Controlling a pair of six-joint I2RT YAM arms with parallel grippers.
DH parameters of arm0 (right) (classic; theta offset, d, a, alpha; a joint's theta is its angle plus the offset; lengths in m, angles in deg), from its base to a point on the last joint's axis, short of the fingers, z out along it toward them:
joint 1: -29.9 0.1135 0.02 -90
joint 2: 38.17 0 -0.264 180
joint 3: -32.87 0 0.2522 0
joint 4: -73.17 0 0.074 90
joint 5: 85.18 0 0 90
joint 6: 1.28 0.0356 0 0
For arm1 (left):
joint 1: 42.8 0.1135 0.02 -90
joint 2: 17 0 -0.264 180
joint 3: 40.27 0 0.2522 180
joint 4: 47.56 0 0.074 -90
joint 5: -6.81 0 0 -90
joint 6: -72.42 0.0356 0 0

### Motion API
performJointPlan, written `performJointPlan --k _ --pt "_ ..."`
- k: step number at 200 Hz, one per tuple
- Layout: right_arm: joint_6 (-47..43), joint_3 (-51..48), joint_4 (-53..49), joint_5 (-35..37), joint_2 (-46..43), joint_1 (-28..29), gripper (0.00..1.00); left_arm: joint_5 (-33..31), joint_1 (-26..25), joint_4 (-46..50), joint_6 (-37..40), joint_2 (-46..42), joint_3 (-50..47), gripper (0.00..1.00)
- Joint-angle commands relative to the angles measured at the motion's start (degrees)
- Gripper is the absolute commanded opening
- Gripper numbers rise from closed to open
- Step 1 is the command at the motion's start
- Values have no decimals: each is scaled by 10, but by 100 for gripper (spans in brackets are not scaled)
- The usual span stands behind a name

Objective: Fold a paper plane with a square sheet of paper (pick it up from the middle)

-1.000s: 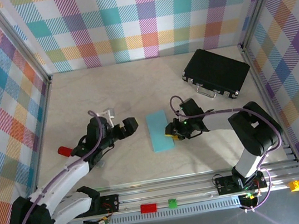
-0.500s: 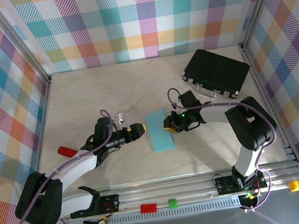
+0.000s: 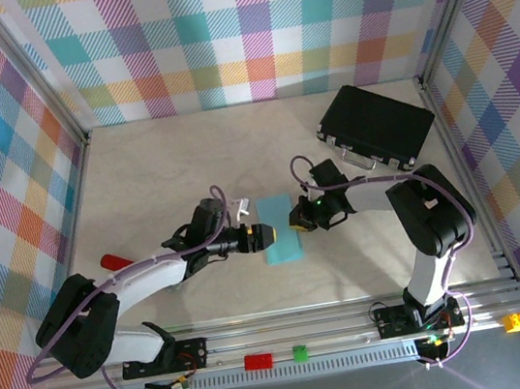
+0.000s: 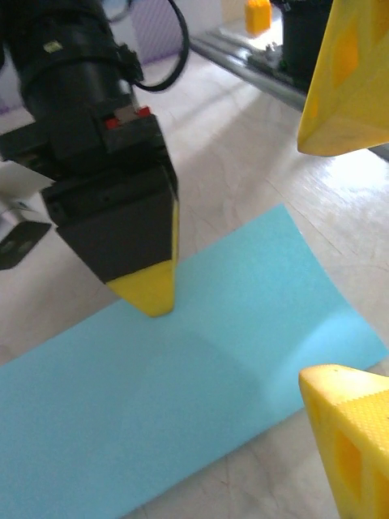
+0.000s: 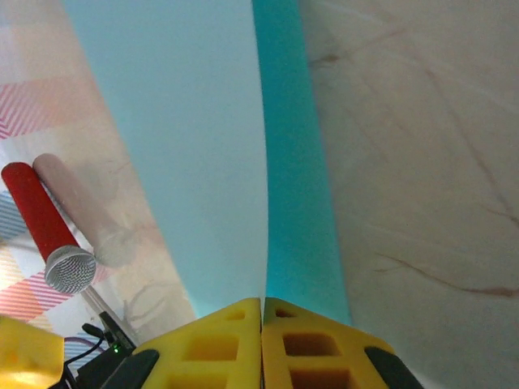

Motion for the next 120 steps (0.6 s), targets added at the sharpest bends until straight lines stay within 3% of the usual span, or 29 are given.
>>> performJointPlan --k 1,52,120 --pt "21 -8 21 15 -13 -3 8 -55 -33 69 71 5 29 69" --pt "48 -9 35 -13 -11 -3 8 -143 -91 128 145 19 67 66" --pt "73 -8 39 -33 -14 -3 8 -309 -228 175 230 117 146 64"
